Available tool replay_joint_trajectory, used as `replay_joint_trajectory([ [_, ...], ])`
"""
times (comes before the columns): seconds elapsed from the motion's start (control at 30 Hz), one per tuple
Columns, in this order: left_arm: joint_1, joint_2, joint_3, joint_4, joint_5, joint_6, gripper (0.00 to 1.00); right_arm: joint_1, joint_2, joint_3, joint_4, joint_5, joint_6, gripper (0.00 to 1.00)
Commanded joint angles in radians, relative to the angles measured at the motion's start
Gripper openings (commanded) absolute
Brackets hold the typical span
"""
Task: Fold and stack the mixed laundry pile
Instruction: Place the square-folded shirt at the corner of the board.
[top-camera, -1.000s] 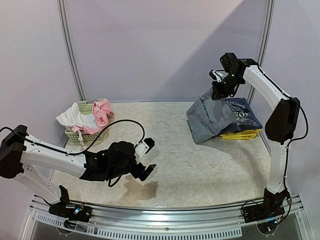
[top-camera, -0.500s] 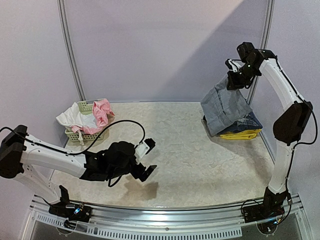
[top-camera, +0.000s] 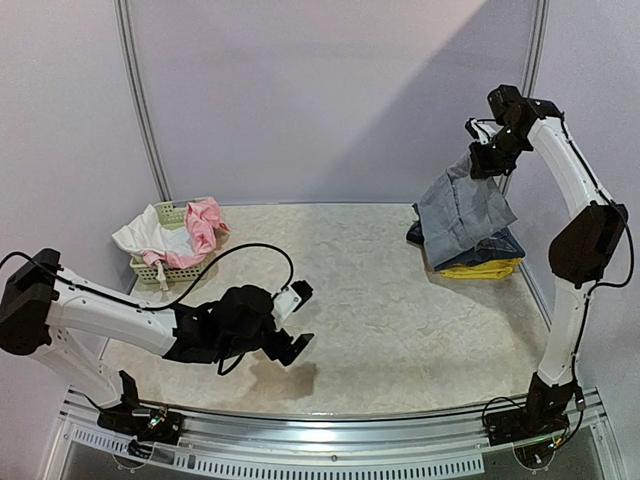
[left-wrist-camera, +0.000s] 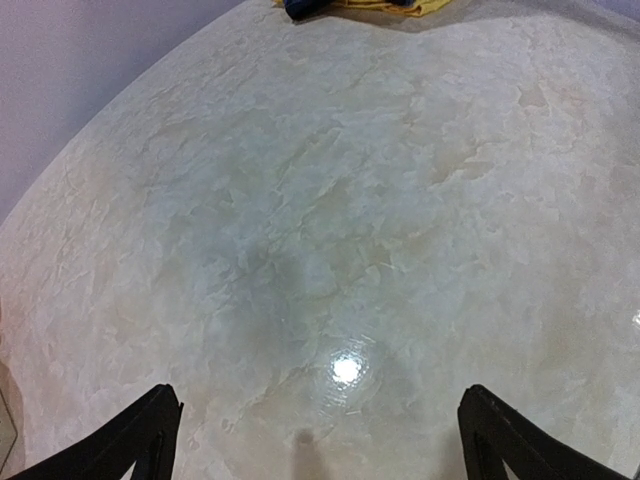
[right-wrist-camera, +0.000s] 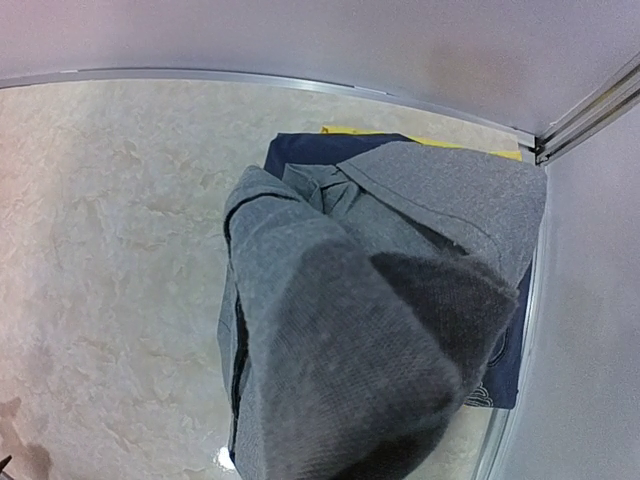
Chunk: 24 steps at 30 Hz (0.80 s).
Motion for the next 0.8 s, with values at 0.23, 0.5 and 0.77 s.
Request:
replay_joint_trajectory([
  [0.23,0.013,0.026,0.024,-0.003,0.003,-0.006,0.99,-0.022,0.112,0.022,0.131,0.145,-0.164,0.0],
  [0.5,0.013,0.031,0.026,-0.005,0.004,-0.008,0.99,-0.072,0.151,0.014,0.219,0.181,-0.207,0.0],
  [0.77,0.013,0.039,0.029,-0.003,0.001,-0.003,0.99,-0.093,0.183,-0.051,0.306,0.216,-0.223,0.0],
])
